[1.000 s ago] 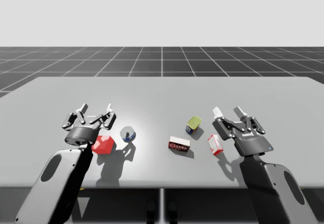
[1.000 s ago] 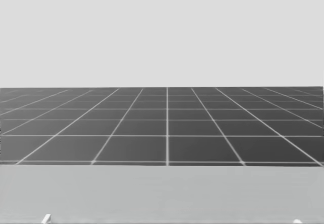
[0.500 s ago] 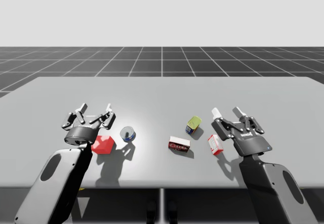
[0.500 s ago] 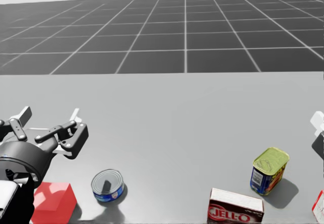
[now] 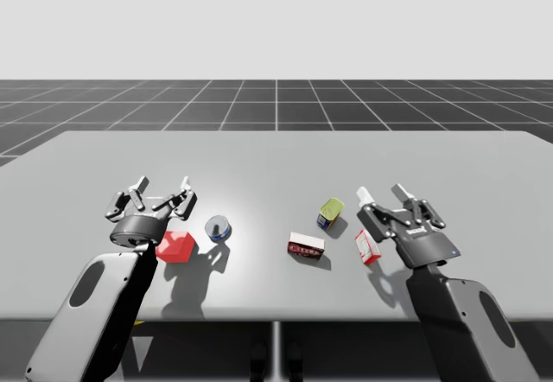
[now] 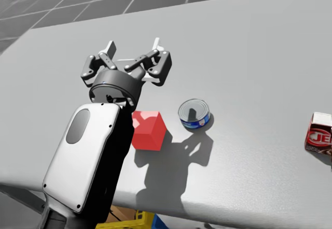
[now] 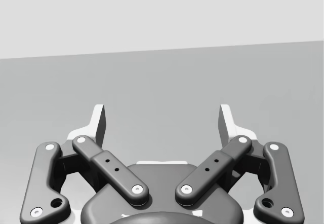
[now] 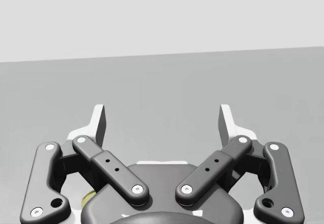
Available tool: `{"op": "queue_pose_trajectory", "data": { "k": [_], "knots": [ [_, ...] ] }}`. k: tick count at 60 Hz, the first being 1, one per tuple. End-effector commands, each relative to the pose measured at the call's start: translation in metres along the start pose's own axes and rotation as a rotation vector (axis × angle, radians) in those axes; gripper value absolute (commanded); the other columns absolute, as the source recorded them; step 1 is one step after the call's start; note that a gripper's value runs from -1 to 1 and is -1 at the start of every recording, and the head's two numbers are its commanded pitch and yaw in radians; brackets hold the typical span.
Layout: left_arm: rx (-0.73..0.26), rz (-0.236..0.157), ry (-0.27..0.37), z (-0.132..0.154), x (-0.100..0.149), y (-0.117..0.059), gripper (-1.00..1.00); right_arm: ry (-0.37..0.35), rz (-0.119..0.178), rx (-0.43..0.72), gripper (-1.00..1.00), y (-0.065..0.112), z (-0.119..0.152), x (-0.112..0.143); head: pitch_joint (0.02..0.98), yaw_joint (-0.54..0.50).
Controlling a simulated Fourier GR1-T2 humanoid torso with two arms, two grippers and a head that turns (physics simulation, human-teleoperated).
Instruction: Find the red cube and pick it up.
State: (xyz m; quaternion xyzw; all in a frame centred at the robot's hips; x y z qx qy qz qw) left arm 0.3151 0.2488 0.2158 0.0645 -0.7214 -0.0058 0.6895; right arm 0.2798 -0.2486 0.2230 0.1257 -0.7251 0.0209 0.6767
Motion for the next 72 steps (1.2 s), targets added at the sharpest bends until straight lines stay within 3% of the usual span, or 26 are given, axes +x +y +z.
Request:
{"op": "queue_pose_trajectory", "data": {
  "k": [1, 10, 18, 29, 43, 57, 72],
  "knots": [
    [0.0, 0.002, 0.002, -0.001, 0.0, 0.001, -1.0, 0.012, 0.0, 0.015, -1.0, 0.002, 0.0, -0.002, 0.871, 0.43],
    [-0.002, 0.006, 0.003, -0.001, 0.001, 0.001, -1.0, 0.02, 0.0, 0.018, -1.0, 0.003, 0.0, -0.003, 0.9, 0.46],
    [-0.01, 0.06, 0.019, 0.002, 0.007, 0.002, -1.0, 0.022, -0.002, 0.019, -1.0, 0.003, 0.001, -0.003, 0.891, 0.46],
    [-0.019, 0.089, 0.056, 0.022, 0.023, 0.004, -1.0, 0.026, -0.001, 0.011, -1.0, 0.003, 0.001, -0.004, 0.879, 0.45],
    [-0.039, 0.035, 0.083, 0.07, 0.031, 0.009, -1.0, 0.025, 0.005, 0.008, -1.0, 0.003, 0.001, -0.004, 0.869, 0.45],
    [-0.062, 0.018, 0.153, 0.123, 0.006, 0.029, -1.0, 0.026, 0.007, 0.003, -1.0, 0.003, 0.001, -0.005, 0.86, 0.45],
    [-0.067, 0.022, 0.247, 0.154, -0.029, 0.032, -1.0, 0.03, 0.008, 0.003, -1.0, 0.004, 0.0, -0.006, 0.859, 0.45]
  ]
}}
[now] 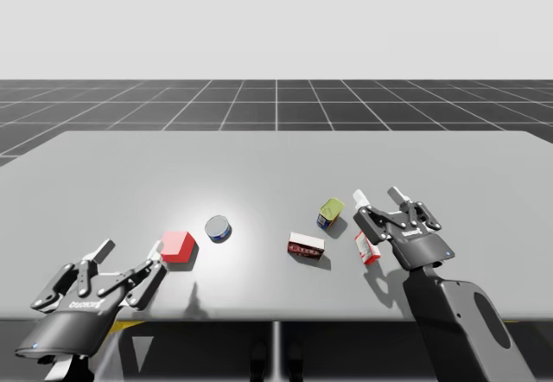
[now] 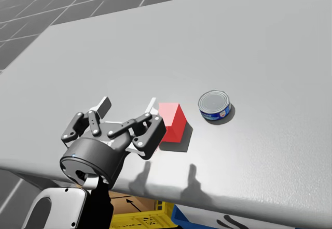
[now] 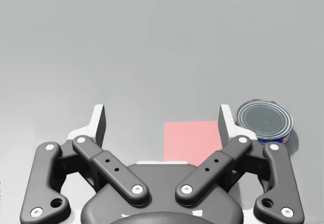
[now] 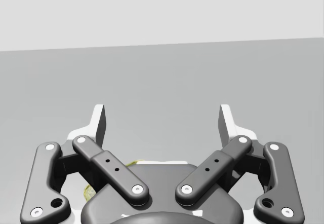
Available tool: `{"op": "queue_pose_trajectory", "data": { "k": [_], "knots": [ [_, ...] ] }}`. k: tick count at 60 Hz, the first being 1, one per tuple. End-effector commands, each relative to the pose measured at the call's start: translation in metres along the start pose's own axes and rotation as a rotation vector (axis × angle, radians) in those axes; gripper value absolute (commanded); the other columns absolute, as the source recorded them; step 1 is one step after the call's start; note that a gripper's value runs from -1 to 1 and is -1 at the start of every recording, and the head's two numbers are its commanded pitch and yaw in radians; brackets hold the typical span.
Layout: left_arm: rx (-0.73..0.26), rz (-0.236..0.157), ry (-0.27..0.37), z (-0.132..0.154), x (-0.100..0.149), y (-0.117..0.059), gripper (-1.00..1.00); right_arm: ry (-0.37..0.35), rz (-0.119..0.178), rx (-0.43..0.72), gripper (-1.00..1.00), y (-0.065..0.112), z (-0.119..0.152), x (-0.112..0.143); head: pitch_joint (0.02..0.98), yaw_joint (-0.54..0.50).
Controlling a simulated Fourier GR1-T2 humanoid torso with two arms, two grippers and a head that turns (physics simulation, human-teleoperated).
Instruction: Find the red cube and pick it up.
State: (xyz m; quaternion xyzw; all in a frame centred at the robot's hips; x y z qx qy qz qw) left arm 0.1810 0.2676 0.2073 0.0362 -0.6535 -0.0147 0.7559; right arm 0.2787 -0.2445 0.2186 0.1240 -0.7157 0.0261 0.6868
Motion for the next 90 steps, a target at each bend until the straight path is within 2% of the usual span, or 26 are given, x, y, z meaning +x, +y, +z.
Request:
{"op": "queue_pose_trajectory", "data": {
  "k": [1, 8, 17, 35, 63, 75, 85, 87, 88, 89, 90],
  "knots": [
    [-0.006, 0.008, 0.064, 0.018, -0.029, 0.002, -1.0, 0.002, 0.001, 0.0, -1.0, 0.0, -0.001, -0.001, 0.859, 0.45],
    [-0.012, 0.043, 0.105, 0.017, -0.046, 0.0, -1.0, 0.001, 0.001, -0.001, -1.0, 0.0, 0.0, 0.0, 0.859, 0.45],
    [-0.017, 0.067, 0.123, 0.011, -0.058, -0.003, -1.0, 0.001, -0.001, -0.001, -1.0, 0.0, 0.0, 0.0, 0.857, 0.45],
    [-0.013, 0.067, 0.137, -0.014, -0.064, -0.014, -1.0, 0.002, -0.002, 0.002, -1.0, 0.0, 0.0, -0.001, 0.862, 0.46],
    [-0.007, 0.062, 0.141, -0.049, -0.058, -0.03, -1.0, 0.004, 0.0, 0.004, -1.0, 0.0, 0.0, -0.001, 0.878, 0.45],
    [-0.008, 0.068, 0.147, -0.059, -0.058, -0.033, -1.0, 0.003, -0.001, 0.005, -1.0, 0.0, 0.0, -0.001, 0.873, 0.45],
    [-0.017, 0.09, 0.174, -0.062, -0.065, -0.032, -1.0, 0.003, -0.003, 0.004, -1.0, 0.0, 0.0, 0.0, 0.863, 0.45],
    [-0.01, 0.086, 0.173, -0.062, -0.065, -0.032, -0.82, 0.003, -0.003, 0.003, -1.0, 0.0, 0.0, 0.0, 0.861, 0.45],
    [-0.014, 0.088, 0.176, -0.062, -0.066, -0.032, -0.35, 0.003, -0.003, 0.003, -1.0, 0.0, 0.001, 0.0, 0.859, 0.45],
    [-0.021, 0.094, 0.18, -0.061, -0.067, -0.032, 0.44, 0.003, -0.003, 0.004, -1.0, 0.0, 0.001, 0.0, 0.854, 0.45],
    [-0.022, 0.096, 0.181, -0.061, -0.067, -0.032, 0.89, 0.003, -0.003, 0.003, -1.0, 0.0, 0.001, 0.0, 0.852, 0.45]
  ]
}}
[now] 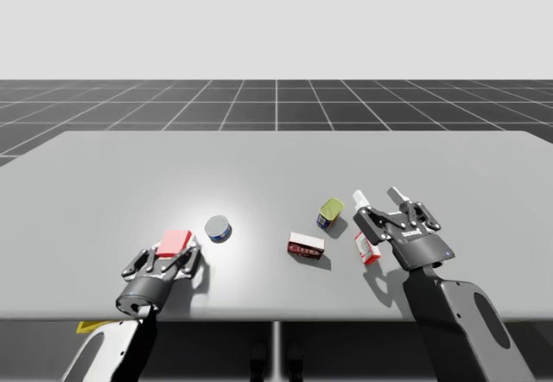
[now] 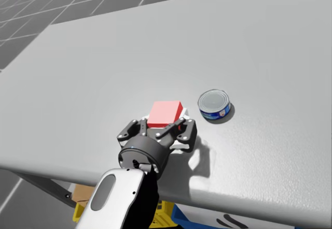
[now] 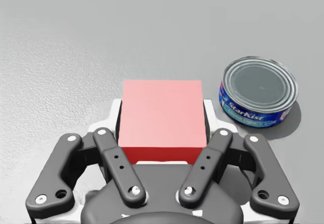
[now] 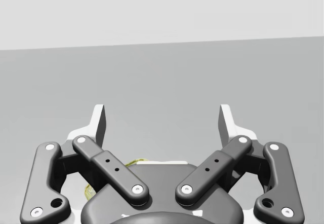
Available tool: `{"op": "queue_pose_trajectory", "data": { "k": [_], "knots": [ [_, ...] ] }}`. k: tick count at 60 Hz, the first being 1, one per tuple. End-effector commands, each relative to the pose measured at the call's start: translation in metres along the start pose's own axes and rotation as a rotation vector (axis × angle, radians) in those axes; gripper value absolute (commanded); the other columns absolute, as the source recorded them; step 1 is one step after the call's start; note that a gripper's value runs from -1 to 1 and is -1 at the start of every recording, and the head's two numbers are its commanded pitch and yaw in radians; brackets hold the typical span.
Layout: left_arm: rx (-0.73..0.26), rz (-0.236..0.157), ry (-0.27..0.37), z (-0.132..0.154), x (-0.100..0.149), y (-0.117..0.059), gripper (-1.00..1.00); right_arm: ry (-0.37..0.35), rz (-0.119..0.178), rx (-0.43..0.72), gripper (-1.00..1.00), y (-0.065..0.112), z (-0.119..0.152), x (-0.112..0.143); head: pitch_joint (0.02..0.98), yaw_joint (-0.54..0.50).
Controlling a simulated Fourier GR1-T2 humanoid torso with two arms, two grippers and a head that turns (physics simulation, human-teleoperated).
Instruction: Find the red cube and pick it up.
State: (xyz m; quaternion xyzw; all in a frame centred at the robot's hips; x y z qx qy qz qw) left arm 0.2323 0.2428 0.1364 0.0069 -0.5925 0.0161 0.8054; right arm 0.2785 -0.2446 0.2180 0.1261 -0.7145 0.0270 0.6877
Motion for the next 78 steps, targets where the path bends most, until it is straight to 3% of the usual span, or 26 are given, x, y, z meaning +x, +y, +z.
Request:
{"op": "queue_pose_trajectory", "data": {
  "k": [1, 15, 27, 37, 39, 40, 41, 43, 44, 78],
  "knots": [
    [-0.013, 0.01, 0.023, -0.002, -0.006, -0.001, 0.96, -0.001, -0.001, -0.001, -1.0, -0.001, 0.0, 0.0, 0.847, 0.45],
    [-0.031, 0.002, 0.03, 0.0, -0.008, -0.002, 0.99, 0.0, -0.006, -0.002, -1.0, -0.002, -0.001, 0.0, 0.719, 0.46],
    [-0.035, -0.003, 0.035, 0.0, -0.01, -0.002, 0.99, 0.003, -0.008, -0.005, -1.0, -0.002, 0.0, 0.0, 0.544, 0.47],
    [-0.035, -0.006, 0.036, 0.0, -0.011, -0.002, 1.0, 0.002, -0.006, -0.003, -1.0, -0.003, -0.001, 0.0, 0.475, 0.47],
    [-0.036, -0.005, 0.034, 0.0, -0.01, -0.002, 1.0, 0.014, -0.065, 0.032, -1.0, -0.002, 0.0, 0.002, 0.466, 0.47],
    [-0.037, -0.005, 0.031, 0.001, -0.009, -0.002, 0.99, 0.015, -0.073, 0.037, -1.0, -0.003, 0.0, 0.002, 0.464, 0.47],
    [-0.037, -0.007, 0.026, 0.002, -0.007, -0.003, 0.98, 0.014, -0.07, 0.034, -1.0, -0.003, 0.0, 0.002, 0.463, 0.47],
    [-0.035, -0.015, 0.01, 0.004, -0.002, -0.003, 1.0, 0.002, -0.029, 0.007, -1.0, -0.004, 0.0, 0.001, 0.46, 0.47],
    [-0.037, -0.016, 0.006, 0.005, 0.0, -0.003, 1.0, 0.001, -0.024, 0.004, -1.0, -0.004, 0.0, 0.001, 0.46, 0.47],
    [-0.058, -0.115, -0.193, 0.03, 0.105, 0.005, 1.0, 0.003, -0.023, 0.007, -1.0, -0.005, -0.001, 0.002, 0.431, 0.47]
  ]
}}
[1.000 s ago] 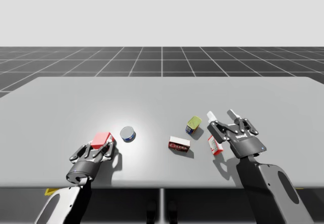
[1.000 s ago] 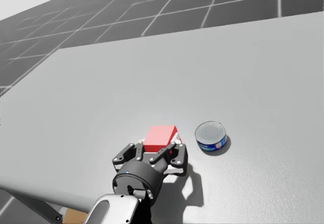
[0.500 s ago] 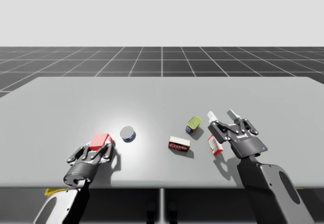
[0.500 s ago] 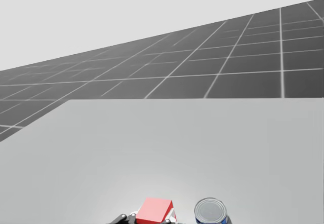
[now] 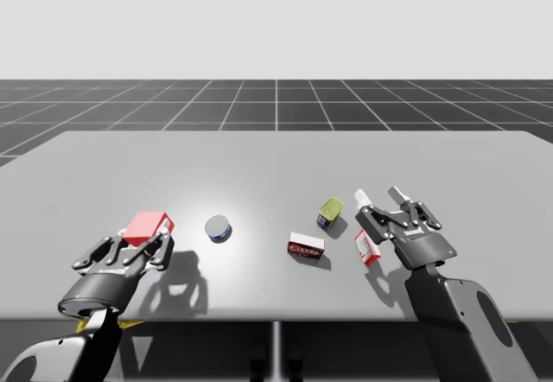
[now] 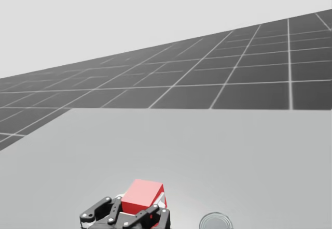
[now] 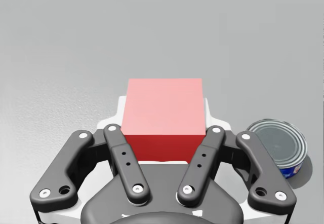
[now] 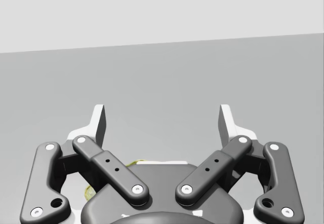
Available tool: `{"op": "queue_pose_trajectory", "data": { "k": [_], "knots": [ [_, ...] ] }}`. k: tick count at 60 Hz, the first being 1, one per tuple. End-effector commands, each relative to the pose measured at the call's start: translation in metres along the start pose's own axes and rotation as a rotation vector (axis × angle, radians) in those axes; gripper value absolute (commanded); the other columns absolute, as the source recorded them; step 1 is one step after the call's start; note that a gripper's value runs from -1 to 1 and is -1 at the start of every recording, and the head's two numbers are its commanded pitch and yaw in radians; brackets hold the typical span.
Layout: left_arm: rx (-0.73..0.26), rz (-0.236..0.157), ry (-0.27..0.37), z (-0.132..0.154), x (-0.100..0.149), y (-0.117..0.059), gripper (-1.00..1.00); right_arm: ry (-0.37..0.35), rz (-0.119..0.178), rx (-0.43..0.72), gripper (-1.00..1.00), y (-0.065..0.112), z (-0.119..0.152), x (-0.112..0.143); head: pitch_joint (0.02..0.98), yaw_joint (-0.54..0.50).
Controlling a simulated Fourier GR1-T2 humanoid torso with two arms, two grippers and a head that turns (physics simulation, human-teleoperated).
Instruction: Find the red cube and pick it up.
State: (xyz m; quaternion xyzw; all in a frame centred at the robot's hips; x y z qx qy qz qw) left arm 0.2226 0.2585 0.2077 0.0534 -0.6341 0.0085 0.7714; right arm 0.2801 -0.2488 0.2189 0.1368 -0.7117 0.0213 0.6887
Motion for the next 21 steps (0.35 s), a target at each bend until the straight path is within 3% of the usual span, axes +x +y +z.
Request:
{"op": "queue_pose_trajectory", "data": {
  "k": [1, 21],
  "knots": [
    [-0.122, -0.042, -0.099, -0.005, 0.045, -0.008, 1.0, 0.0, 0.001, 0.0, -1.0, -0.001, 0.0, 0.0, 0.43, 0.47],
    [-0.102, -0.146, -0.254, -0.01, 0.119, -0.016, 1.0, -0.001, -0.012, 0.004, -1.0, -0.001, 0.0, 0.001, 0.434, 0.46]
  ]
}}
